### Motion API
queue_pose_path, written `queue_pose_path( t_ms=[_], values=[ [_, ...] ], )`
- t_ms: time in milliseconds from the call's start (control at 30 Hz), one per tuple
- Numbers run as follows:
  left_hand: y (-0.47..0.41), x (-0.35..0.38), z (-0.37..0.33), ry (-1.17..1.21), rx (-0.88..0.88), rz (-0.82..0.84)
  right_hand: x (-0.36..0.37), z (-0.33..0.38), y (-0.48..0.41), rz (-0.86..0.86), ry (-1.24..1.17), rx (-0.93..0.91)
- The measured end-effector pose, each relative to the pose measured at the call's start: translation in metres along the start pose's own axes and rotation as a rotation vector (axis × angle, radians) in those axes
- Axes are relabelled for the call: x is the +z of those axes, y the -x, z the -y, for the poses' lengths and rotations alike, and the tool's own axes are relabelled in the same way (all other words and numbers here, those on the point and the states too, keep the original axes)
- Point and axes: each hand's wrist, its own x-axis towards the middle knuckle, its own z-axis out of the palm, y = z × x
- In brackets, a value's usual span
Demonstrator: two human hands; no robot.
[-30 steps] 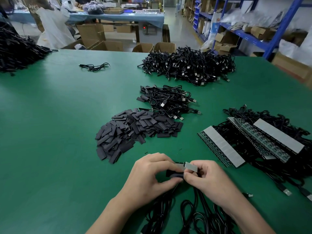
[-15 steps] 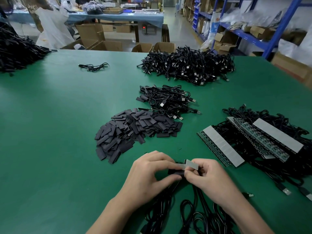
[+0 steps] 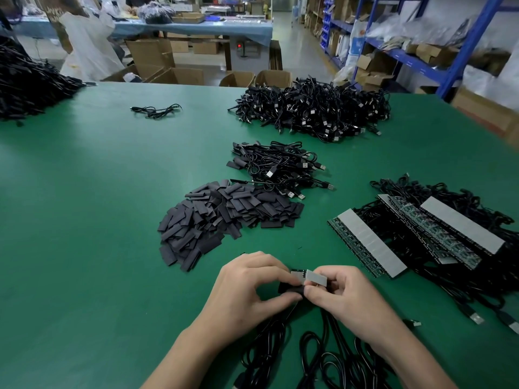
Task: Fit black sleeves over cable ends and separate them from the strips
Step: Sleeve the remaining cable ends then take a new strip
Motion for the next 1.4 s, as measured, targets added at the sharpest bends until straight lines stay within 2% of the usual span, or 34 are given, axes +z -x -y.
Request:
queue_pose_path(
  t_ms=[767,967,1167,1300,1400],
  values=[
    [0.0,0.003,-0.001,0.001,0.014,0.007,0.001,-0.004,-0.001,-0.02,-0.006,0.031],
    [-0.001,0.0,-0.002,0.113,-0.047,-0.025,-0.002,-0.002,0.001,-0.004,-0.012,-0.035],
    [-0.003,-0.006,0.0,0.21,-0.146,-0.114,-0.006,0.008,0.004,0.012,-0.169,-0.068],
    [-0.004,-0.007,-0.002,0.243,-0.173,-0.128,-0.004,0.01,0.005,0.023,-0.135,-0.088],
    [-0.004,-0.007,-0.002,0.245,-0.177,-0.134,-0.002,0.01,0.006,-0.01,0.023,-0.115]
  ],
)
